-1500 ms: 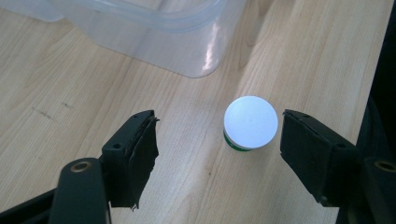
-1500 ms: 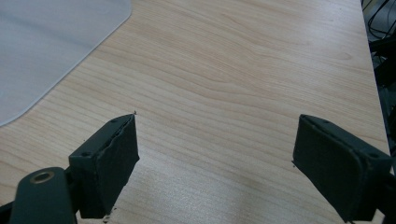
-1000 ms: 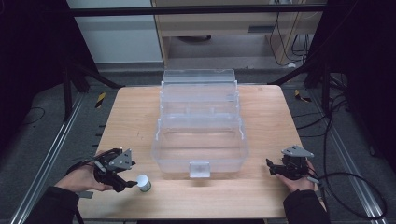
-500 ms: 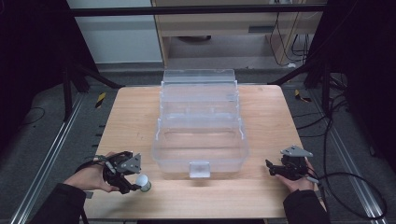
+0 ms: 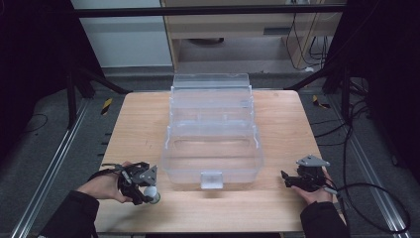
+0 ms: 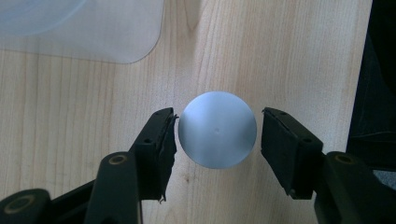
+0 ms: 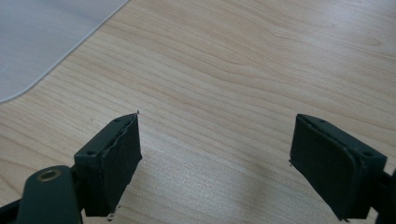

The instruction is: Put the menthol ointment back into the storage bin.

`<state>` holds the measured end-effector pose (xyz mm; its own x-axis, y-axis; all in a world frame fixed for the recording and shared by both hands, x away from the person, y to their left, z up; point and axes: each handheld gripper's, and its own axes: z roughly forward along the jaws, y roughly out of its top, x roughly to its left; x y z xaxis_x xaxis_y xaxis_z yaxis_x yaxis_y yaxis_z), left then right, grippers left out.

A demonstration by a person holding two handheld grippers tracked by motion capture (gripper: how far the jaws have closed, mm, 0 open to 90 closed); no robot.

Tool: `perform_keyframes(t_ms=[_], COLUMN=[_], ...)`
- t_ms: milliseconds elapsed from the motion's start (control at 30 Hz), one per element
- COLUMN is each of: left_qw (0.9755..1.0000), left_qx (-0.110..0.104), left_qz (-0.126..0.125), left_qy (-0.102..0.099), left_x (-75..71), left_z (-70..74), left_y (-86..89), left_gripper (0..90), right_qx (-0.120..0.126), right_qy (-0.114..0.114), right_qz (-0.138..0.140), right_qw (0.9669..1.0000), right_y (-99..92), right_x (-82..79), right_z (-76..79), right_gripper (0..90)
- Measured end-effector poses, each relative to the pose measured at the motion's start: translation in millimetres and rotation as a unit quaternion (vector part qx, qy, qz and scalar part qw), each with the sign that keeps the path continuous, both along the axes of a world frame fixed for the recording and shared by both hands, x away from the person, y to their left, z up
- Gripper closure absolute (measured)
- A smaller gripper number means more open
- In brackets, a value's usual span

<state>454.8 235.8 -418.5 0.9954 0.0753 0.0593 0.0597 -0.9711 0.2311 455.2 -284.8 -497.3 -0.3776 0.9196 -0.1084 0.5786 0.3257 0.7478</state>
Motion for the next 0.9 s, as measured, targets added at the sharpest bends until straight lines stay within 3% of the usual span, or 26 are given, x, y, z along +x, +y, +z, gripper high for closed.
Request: perform_keyframes(t_ms=[467, 833, 867, 900], left_qw=[0.9995, 0.9997, 0.9998, 0.9998], left_qx=[0.022, 0.019, 0.008, 0.008], left_qz=[-0.001, 0.000, -0.002, -0.002], left_qy=[0.024, 0.018, 0.018, 0.018], left_x=[8.1, 7.3, 6.0, 6.0], left_z=[-6.2, 3.8, 10.8, 10.8], left_y=[-8.1, -8.6, -6.4, -6.4], left_gripper=[49.3, 50.2, 58.7, 73.2], right_qx=[0.001, 0.005, 0.006, 0.006], right_qy=[0.005, 0.006, 0.004, 0.004], right_qz=[0.005, 0.003, 0.003, 0.003], right_qw=[1.0000, 1.0000, 1.0000, 1.0000], right_y=[0.3, -1.9, -2.3, -2.3], right_x=[0.0, -0.7, -0.9, -0.9], right_z=[-0.2, -0.2, 0.0, 0.0], right_gripper=[16.9, 17.0, 17.3, 17.3])
